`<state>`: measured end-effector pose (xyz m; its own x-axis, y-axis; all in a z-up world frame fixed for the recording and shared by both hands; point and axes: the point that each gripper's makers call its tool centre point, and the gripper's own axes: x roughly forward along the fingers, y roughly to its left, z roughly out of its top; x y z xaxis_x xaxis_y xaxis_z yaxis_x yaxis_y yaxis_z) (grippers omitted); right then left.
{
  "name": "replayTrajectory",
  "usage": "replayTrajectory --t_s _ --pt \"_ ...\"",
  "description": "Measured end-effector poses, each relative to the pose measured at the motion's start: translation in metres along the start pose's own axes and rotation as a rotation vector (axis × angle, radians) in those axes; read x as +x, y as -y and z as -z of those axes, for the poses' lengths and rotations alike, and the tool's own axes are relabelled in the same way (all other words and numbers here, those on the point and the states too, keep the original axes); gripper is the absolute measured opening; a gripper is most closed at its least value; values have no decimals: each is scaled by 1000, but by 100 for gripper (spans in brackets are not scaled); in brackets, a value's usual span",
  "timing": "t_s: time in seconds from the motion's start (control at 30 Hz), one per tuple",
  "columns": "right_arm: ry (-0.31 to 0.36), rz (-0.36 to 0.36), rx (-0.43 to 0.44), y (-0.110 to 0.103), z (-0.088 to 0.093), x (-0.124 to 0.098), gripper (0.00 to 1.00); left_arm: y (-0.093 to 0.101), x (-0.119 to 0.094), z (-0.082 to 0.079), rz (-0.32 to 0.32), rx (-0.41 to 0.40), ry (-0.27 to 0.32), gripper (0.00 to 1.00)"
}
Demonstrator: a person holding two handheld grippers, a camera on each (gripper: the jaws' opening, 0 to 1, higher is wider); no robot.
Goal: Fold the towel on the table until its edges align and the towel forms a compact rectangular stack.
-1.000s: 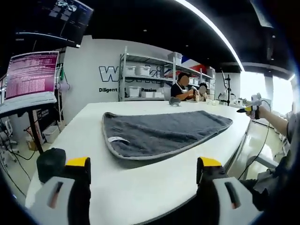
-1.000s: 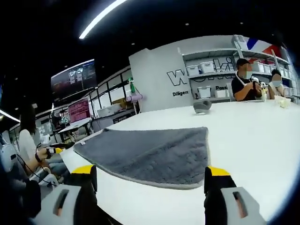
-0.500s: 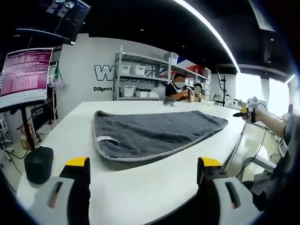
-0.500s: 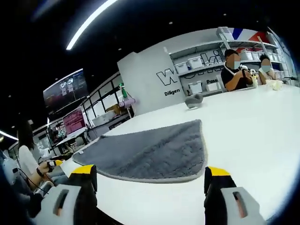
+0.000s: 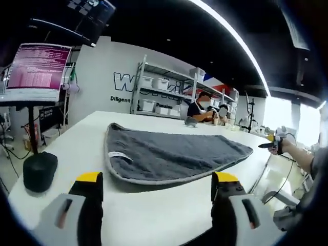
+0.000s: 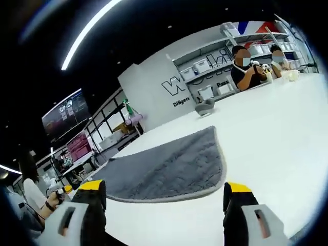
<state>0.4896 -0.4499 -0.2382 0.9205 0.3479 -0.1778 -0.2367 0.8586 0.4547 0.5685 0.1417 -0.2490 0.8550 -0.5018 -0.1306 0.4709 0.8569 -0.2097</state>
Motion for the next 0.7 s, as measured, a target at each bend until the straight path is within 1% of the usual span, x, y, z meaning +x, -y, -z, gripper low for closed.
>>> replayTrajectory --t_s 0.03,0.13,0.2,0.3,0.37,0.43,0.5,0.6,0.7 --pt "0 5 6 1 0 0 99 0 1 0 -4 -3 1 87" --pt "7 1 14 -8 4 2 99 -7 4 0 -39 -6 6 84" --pt "5 -7 12 -11 6 4 99 -11 5 0 -57 -32 12 82" --pt "-10 3 5 -13 12 7 99 -12 8 2 -65 -57 13 81" --pt "-21 10 0 -10 15 8 99 -14 10 4 -81 -64 9 80" --pt "-25 19 3 -2 14 9 99 -16 11 7 -94 -78 5 80" --pt "-32 20 0 -5 17 11 99 -17 11 7 -100 -95 8 78" --pt "-44 28 -2 4 17 15 99 -18 13 7 -106 -107 15 78" --pt "-53 31 -9 4 19 19 99 -18 15 8 -113 -117 15 76"
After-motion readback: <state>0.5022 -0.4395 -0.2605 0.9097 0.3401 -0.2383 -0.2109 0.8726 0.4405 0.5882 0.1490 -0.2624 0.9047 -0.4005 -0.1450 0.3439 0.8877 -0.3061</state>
